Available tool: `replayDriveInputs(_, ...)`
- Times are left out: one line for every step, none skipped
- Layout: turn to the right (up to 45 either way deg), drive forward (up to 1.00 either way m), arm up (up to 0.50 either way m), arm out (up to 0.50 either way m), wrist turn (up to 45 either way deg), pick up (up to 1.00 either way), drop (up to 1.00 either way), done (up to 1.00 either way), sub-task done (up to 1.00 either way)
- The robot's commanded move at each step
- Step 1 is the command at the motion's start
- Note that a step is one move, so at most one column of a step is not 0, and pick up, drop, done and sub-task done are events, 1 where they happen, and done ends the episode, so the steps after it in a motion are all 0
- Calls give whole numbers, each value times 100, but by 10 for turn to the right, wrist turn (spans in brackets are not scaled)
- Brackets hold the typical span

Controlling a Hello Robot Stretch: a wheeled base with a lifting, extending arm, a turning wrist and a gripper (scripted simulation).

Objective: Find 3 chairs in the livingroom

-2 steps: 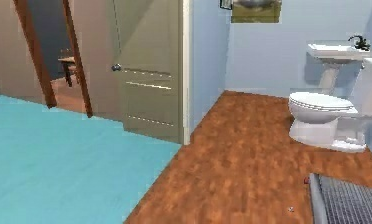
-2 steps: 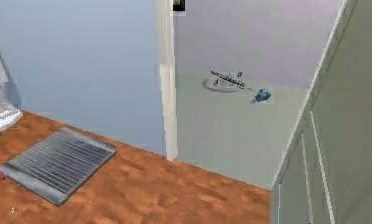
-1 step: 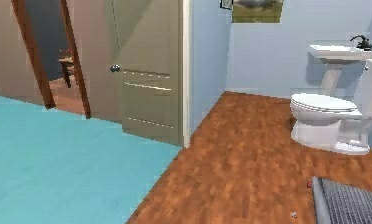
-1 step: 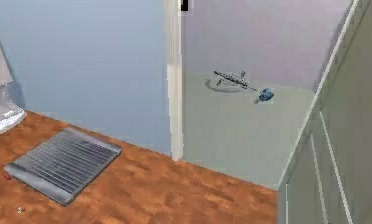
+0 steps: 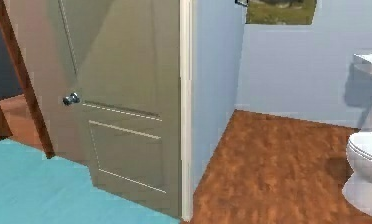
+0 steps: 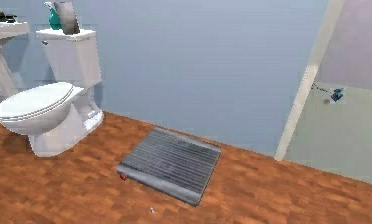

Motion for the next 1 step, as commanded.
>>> replayDriveInputs(-30,0,0,0,0,0,0,0,0)
